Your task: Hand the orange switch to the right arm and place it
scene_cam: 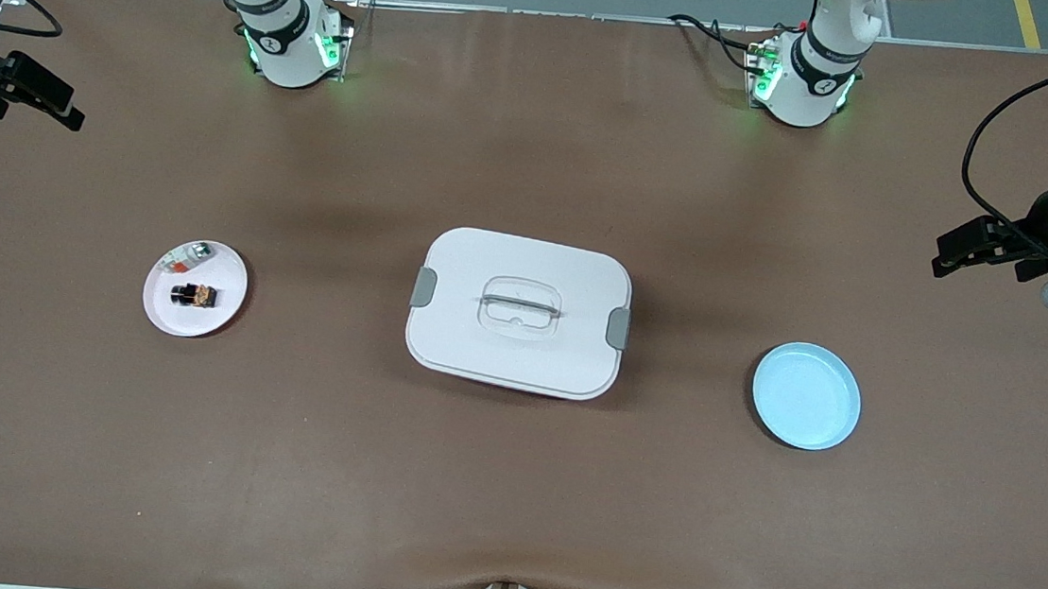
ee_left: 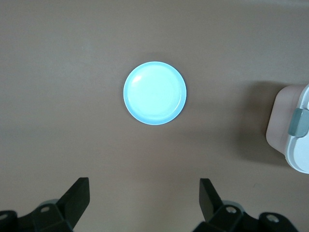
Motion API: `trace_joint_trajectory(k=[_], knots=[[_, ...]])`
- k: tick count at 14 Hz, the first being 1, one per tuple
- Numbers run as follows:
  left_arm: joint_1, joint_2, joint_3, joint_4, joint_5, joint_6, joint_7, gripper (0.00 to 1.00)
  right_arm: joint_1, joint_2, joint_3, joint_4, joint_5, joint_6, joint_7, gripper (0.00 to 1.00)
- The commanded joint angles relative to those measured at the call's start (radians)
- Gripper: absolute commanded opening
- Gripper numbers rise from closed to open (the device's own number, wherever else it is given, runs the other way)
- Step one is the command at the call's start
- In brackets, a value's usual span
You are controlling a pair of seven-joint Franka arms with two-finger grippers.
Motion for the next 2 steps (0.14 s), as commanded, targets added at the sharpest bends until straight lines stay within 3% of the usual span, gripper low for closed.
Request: trace_joint_trajectory(k=[1,2], knots=[[-0.001,-0.001,-0.001,0.015,0.016,-0.021,0.024,1.00,0.015,-0.025,0.006,-0.026,-0.009,0.010,0.021,1.00],[-0.001,-0.001,-0.001,0.015,0.016,-0.021,0.024,1.00,0.021,-0.025,0.006,-0.026,-0.018,0.010,0.021,1.00]])
